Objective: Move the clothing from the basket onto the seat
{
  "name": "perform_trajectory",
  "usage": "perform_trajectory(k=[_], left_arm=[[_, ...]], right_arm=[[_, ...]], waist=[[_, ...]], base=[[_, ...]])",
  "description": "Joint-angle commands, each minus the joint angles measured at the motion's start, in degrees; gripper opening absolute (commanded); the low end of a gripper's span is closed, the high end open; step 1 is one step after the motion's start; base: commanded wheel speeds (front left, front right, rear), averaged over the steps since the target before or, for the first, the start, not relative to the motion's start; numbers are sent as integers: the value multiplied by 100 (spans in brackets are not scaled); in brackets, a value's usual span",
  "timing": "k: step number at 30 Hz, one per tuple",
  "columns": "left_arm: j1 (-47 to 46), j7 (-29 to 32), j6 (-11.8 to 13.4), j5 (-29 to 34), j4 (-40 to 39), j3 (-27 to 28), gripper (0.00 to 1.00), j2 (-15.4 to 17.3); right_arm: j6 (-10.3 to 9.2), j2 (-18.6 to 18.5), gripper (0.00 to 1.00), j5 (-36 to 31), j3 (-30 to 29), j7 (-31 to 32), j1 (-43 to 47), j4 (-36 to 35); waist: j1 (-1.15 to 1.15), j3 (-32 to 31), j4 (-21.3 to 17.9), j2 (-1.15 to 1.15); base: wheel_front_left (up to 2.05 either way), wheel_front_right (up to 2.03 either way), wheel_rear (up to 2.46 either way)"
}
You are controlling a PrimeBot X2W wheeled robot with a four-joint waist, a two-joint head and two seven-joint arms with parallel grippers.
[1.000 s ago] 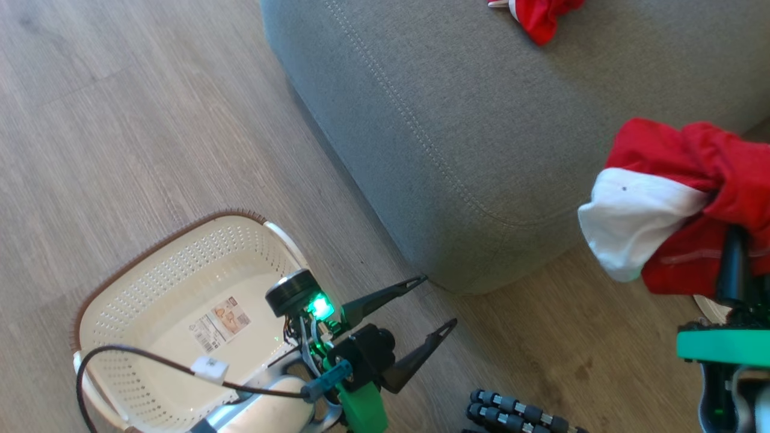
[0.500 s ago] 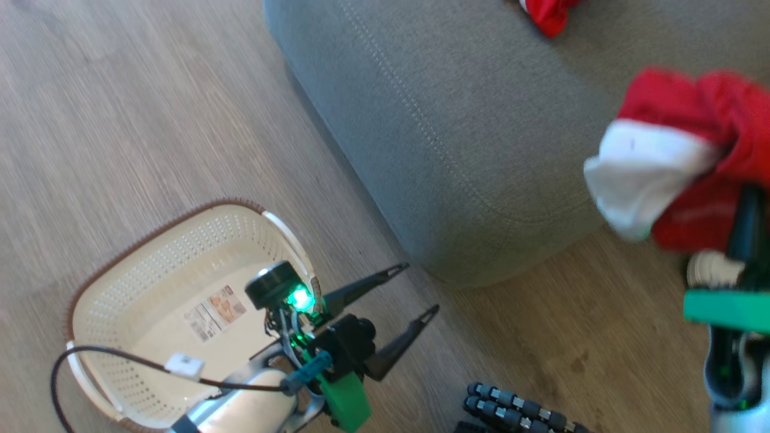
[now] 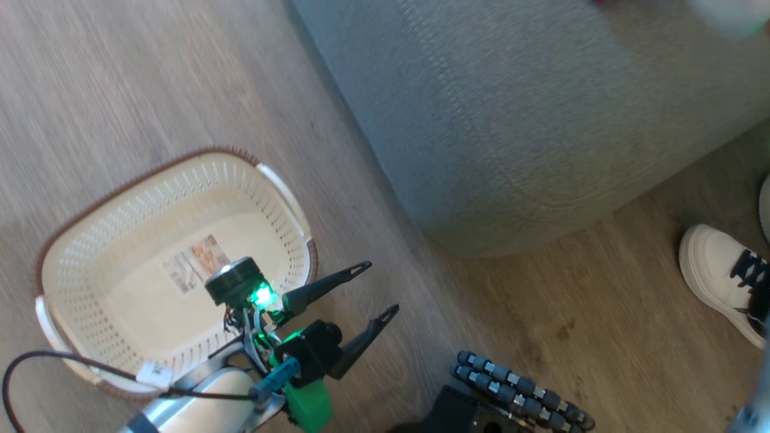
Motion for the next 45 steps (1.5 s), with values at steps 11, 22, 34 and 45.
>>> perform_trajectory(k=[11, 22, 34, 45], left_arm=[[-476, -28, -5, 181, -332, -154, 100, 332], [-564, -28, -5, 176, -370, -252, 100, 428], [-642, -28, 25, 159, -382, -104, 100, 540], [-659, -28, 54, 160, -375, -22, 100, 542]], right_arm=[[-1, -952, 0, 30, -423, -34, -1684, 1311], [-1, -1517, 0, -235, -990, -34, -3128, 3242], [-1, -1490, 0, -784, -1233, -34, -3621, 4941], [-1, -1132, 0, -1079, -1140, -34, -3384, 5744]], waist=[[0, 777, 414, 0], [0, 1142, 775, 0], [0, 1476, 1036, 0], [0, 1547, 1097, 0]], base=[[0, 0, 0], [0, 0, 0], [0, 0, 0], [0, 0, 0]])
